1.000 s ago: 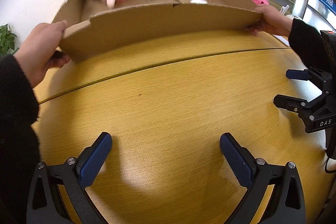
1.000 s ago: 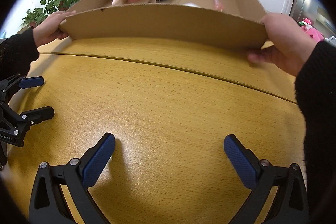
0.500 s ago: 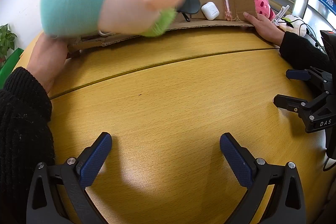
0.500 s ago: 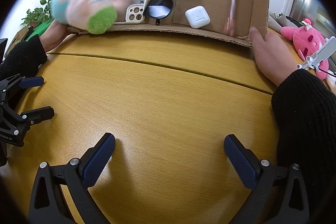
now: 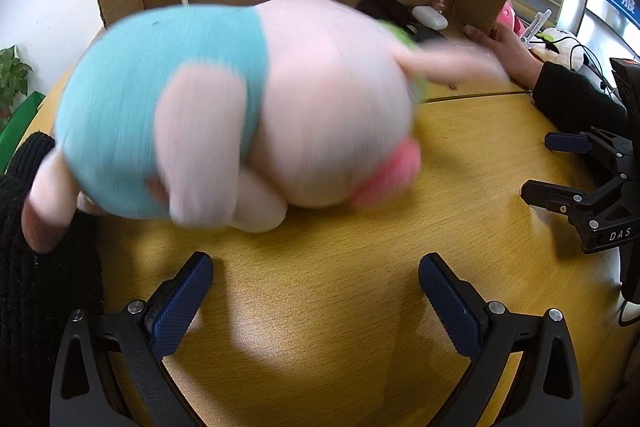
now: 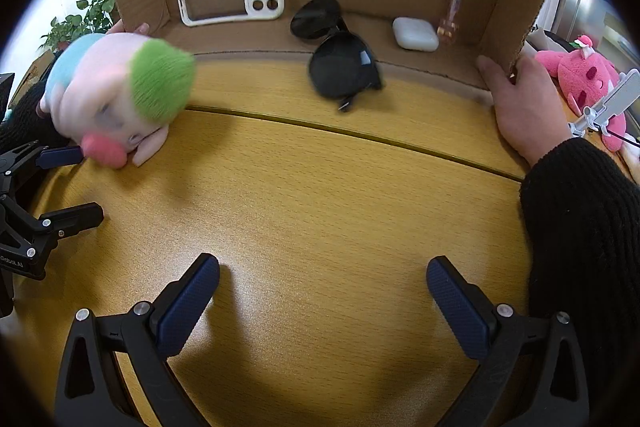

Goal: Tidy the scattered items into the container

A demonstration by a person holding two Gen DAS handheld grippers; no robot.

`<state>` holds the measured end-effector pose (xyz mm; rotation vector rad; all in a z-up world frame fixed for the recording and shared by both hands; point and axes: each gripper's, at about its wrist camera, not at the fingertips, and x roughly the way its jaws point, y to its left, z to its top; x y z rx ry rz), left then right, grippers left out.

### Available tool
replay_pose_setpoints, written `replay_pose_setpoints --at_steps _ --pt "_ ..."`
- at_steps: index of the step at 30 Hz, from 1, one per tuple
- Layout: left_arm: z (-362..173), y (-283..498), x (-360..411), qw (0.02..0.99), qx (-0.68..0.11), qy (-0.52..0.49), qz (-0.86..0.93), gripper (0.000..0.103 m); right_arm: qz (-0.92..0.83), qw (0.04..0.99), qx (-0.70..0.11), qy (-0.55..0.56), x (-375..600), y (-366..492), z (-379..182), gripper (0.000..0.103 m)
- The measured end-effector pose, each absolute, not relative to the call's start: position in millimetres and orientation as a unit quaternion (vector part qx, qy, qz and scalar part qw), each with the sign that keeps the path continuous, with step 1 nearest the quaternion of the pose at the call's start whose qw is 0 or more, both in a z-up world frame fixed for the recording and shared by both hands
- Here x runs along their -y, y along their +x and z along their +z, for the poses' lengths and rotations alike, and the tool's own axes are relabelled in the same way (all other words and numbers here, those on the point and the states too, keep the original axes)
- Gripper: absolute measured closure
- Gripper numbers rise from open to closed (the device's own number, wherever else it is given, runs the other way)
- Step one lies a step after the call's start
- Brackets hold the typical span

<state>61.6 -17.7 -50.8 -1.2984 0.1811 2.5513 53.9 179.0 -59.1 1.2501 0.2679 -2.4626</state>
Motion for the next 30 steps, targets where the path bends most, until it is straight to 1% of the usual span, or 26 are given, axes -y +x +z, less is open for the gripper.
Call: replay_pose_setpoints --at_steps 30 --pt "-50.7 61.7 17.6 0.135 -0.062 -0.449 0.881 0.000 -0.872 0.183 -0.095 0.443 -180.2 53.0 -59.5 0.000"
